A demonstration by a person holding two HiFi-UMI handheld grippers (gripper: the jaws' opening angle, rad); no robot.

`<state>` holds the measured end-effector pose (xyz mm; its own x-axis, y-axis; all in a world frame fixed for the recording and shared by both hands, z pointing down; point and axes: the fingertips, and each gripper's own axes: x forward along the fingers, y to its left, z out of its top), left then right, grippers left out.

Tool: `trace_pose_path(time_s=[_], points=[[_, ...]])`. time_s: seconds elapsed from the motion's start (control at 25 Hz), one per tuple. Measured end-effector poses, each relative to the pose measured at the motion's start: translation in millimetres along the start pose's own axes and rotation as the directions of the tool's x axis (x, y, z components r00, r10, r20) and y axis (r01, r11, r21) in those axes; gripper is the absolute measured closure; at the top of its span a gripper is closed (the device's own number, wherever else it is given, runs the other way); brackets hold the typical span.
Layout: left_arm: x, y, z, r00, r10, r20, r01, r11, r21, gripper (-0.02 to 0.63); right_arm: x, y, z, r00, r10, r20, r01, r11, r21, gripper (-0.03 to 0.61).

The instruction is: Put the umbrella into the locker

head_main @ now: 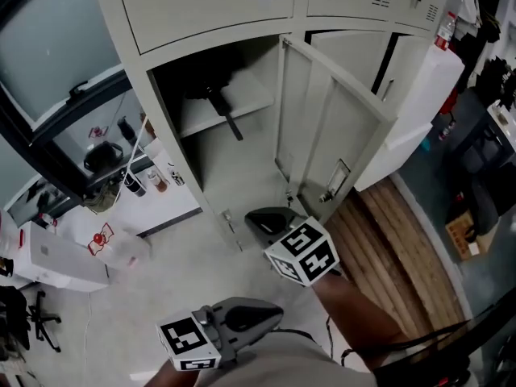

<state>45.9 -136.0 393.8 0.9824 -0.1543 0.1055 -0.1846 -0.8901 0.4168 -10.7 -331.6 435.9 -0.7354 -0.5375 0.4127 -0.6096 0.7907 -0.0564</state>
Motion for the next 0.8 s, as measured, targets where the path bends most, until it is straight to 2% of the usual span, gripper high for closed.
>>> trace_pose_path(time_s=[0.24,0.4,0.64,0.8], points=[[-20,-9,-12,1.000,0.002,-0.013,-0.002,1.000,-0.006,0.604,-19,30,-30,1.000,-0.015,-0.022,0.016,0.999,0.033,0.555],[-50,-16,-15,1.000,0.022,-0.011,-0.022,1.000,0.013,0.604,-24,54,-31,0.999,-0.046,0.006,0.045,0.997,0.056,0.557],[-104,-24,-31,0.998,0.057,0.019,-0.057,0.998,-0.009,0.603,-22,119,-37,0.999,-0.034,0.018,0.034,0.999,0.027,0.560],[-131,-30,-44,0.998,0.064,0.022,-0.064,0.998,-0.010,0.603,-27,147,-40,0.997,-0.063,0.039,0.061,0.998,0.033,0.560]])
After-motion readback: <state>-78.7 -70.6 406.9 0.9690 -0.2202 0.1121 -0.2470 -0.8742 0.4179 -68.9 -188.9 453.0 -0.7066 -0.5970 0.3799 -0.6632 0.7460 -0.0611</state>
